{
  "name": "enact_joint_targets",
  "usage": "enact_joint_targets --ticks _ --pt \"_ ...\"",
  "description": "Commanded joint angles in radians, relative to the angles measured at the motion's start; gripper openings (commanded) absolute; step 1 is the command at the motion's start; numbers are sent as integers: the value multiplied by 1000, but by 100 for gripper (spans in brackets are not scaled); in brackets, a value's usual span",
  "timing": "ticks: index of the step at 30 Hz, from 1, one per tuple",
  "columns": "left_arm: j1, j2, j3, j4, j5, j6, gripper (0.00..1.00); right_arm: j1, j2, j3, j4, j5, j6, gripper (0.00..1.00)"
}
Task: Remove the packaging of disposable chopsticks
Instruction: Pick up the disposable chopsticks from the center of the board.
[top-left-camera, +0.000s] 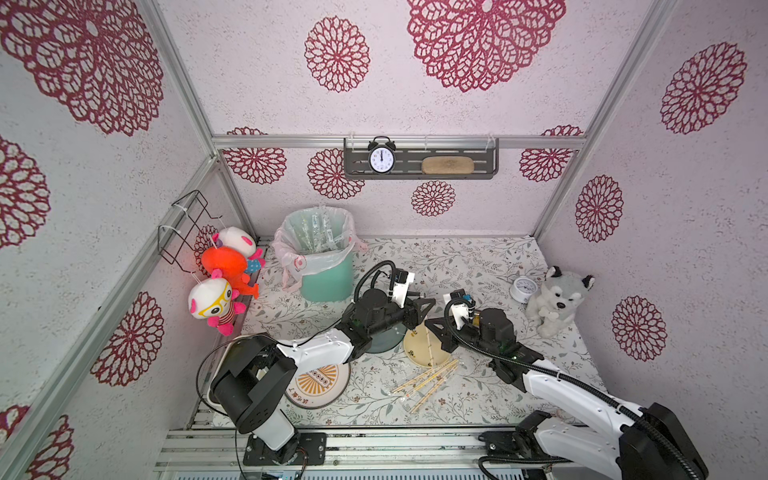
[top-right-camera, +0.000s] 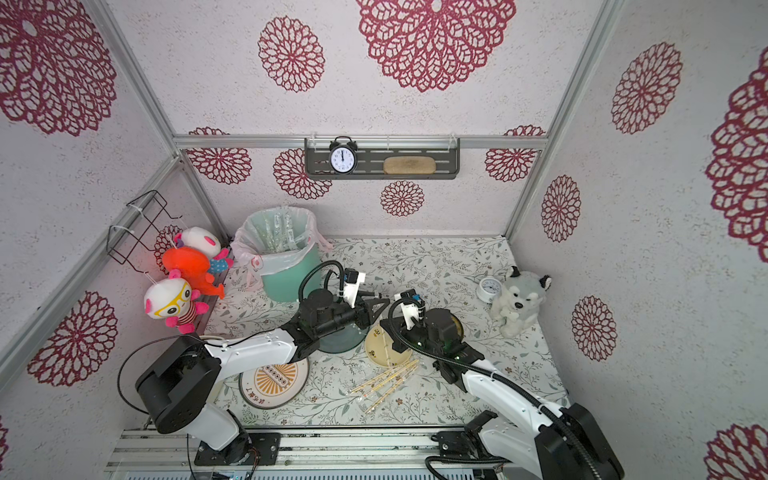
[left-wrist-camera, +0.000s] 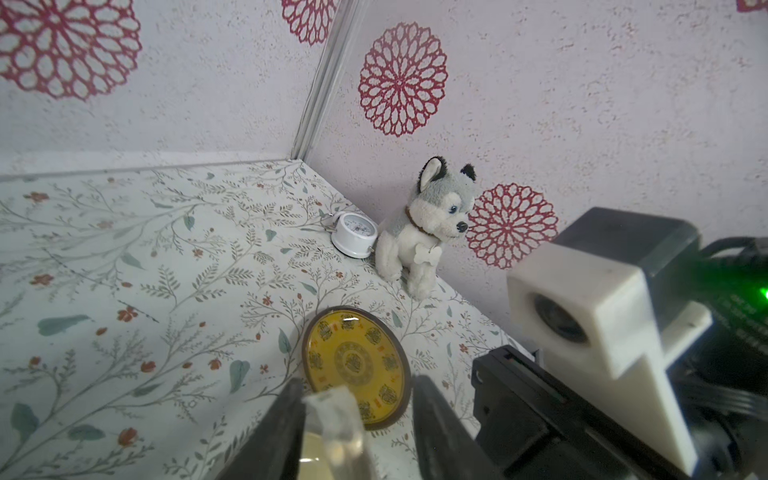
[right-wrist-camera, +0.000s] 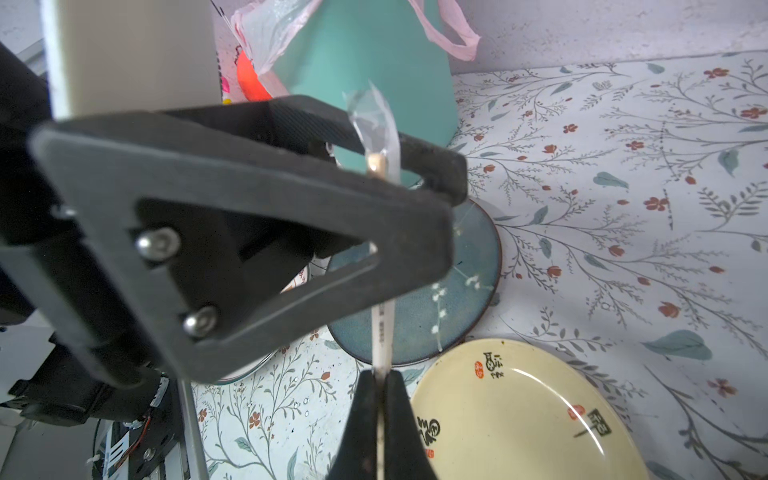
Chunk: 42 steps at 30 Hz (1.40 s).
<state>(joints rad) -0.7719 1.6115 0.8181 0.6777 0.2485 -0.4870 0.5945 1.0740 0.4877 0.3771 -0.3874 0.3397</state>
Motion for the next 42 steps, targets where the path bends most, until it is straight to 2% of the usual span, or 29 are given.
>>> enact_joint_targets --ticks 1,3,4,5,6,7,9,16,18,21,22,23,24,30,35,37,39,42 --pt "-13 -30 -32 75 -13 -30 41 -1 17 15 99 -42 -31 0" --pt "-19 -28 -34 78 -14 -42 41 -1 30 18 117 -56 -28 0" --pt "-23 -26 -40 84 -19 -47 37 -1 34 20 118 -58 -27 0" --pt "-24 -26 -44 93 -19 -51 25 -1 34 20 120 -55 -27 0" --pt "-25 -28 -46 94 -17 -54 18 -1 35 19 125 -53 -28 0" --pt "-26 -31 -47 93 -18 -55 16 -1 36 20 127 -52 -28 0" --pt "-27 -39 -40 72 -18 -52 1 -1 46 21 143 -64 -21 0" --pt "-27 -76 -31 29 -30 -23 0 -1 67 20 160 -58 -4 0" --pt "-19 -112 -30 9 -5 10 0 -1 55 -3 173 -44 2 25" --pt "18 -165 -14 -22 76 37 0 -2 39 -47 218 -72 10 51" --pt "33 -177 -10 -22 110 35 0 -2 40 -69 257 -82 23 64" --pt "48 -190 -8 -22 155 34 0 -1 47 -94 318 -102 37 82" --pt "57 -206 -6 -24 191 39 0 -2 55 -109 360 -130 44 90" --pt "62 -270 5 -100 262 134 0 1 97 -147 562 -275 18 91" --pt "62 -279 -7 -44 320 137 0 24 143 -114 610 -358 -27 75" --pt "62 -273 1 -37 347 131 0 29 154 -93 610 -384 -33 73" --pt "60 -268 4 -32 350 126 0 31 166 -73 614 -402 -33 64" --pt "57 -260 -5 6 351 121 0 33 193 -49 621 -419 -31 39"
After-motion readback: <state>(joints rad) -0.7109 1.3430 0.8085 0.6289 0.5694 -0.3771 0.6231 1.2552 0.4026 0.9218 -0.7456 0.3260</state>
